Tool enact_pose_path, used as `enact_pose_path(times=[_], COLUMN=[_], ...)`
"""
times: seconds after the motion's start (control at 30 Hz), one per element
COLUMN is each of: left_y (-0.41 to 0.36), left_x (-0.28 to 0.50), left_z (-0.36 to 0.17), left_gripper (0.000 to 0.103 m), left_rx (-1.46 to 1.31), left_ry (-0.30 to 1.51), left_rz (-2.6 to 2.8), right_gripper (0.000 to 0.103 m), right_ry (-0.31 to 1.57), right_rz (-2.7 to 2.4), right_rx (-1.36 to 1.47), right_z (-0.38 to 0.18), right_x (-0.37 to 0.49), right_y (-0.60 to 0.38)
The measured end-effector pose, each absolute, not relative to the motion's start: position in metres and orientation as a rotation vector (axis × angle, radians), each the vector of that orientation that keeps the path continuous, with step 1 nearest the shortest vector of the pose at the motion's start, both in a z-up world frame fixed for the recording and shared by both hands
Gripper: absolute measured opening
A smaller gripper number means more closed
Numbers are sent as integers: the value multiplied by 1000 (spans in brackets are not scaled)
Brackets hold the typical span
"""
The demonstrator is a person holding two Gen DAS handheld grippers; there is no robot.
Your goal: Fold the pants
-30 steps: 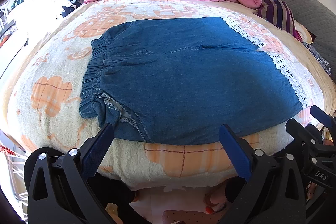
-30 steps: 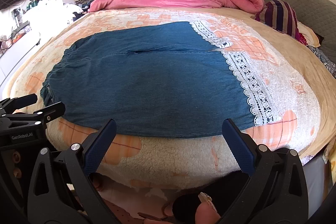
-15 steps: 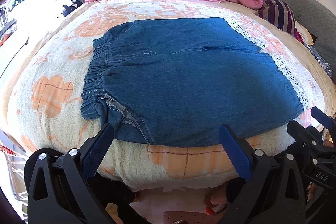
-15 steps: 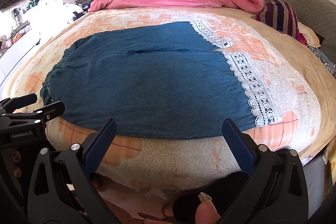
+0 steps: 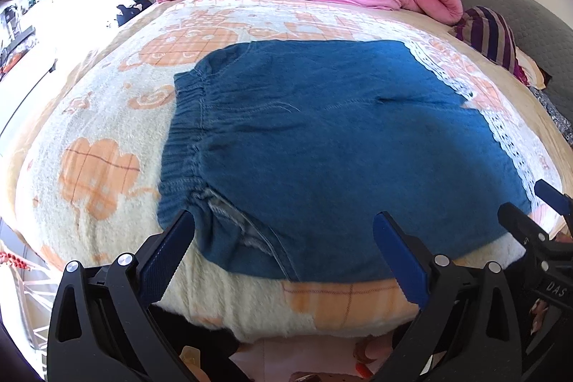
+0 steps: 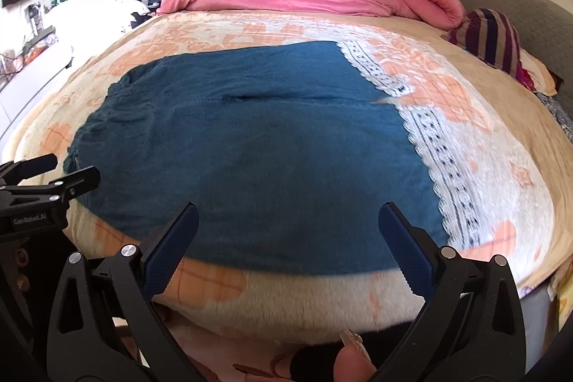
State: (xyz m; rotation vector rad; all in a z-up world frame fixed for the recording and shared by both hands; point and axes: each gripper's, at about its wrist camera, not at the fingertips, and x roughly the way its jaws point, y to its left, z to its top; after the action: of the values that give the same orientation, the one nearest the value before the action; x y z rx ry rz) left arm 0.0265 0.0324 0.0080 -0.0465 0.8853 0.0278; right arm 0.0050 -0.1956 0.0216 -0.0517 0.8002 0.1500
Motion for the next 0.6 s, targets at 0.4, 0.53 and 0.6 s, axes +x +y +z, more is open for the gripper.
enact_pose_path(times=[0.4,0.53,0.6], left_y=[67,82,91], left_x=[77,100,114], left_z=[17,22,24], left_gripper=[99,99,99], left_rx=[-83,-86,-90], left_ry=[887,887,891], left_rz=[91,117,136], right_gripper=[95,95,95], right_ry=[828,828,815], right_rz=[229,254,256], right_rx=[-94,-103,-133], right_z=[35,40,43], right_x=[79,102,114], right_y=[-168,-160,-154])
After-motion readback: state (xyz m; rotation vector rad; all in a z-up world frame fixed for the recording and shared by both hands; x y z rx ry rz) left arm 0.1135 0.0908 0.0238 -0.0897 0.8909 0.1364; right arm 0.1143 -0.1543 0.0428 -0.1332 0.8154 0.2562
